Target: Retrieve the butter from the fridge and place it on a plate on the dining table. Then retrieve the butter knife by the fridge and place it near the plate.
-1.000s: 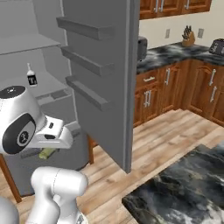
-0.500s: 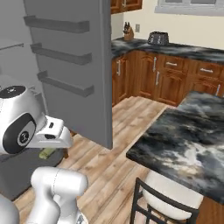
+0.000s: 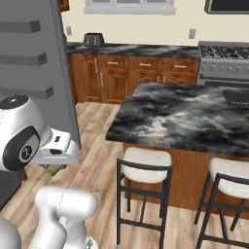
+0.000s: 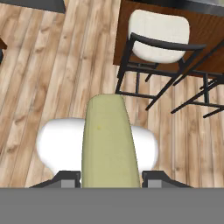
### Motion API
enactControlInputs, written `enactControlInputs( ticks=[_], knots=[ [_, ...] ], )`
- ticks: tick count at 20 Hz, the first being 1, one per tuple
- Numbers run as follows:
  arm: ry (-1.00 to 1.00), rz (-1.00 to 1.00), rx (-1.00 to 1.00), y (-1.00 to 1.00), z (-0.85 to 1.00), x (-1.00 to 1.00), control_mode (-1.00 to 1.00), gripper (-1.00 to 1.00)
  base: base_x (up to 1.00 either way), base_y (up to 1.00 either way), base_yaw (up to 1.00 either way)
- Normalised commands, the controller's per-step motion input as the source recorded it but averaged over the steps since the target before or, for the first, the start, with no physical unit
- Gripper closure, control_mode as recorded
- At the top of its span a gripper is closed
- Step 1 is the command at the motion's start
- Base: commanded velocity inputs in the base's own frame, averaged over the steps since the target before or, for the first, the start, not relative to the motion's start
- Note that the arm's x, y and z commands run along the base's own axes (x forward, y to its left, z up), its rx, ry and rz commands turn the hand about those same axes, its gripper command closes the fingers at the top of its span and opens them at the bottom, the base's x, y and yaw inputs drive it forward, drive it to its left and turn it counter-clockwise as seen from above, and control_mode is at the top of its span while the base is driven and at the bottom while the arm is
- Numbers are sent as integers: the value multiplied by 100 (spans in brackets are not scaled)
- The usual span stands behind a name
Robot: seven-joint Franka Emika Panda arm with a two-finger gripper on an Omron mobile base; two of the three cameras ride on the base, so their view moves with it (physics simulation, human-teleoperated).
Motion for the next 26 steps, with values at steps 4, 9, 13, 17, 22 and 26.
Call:
enactControlInputs(
  ticks=[4,9,13,17,22,26],
  knots=[
    [0,0,0,0,0,0,100,100,-47,-57,-51],
    [0,0,0,0,0,0,100,100,-21,-85,-28],
    [0,0,0,0,0,0,100,100,-2,-99,1],
    [0,0,0,0,0,0,100,100,0,-100,6],
    [0,0,0,0,0,0,100,100,0,-100,8],
    [0,0,0,0,0,0,100,100,6,-100,9]
  ],
)
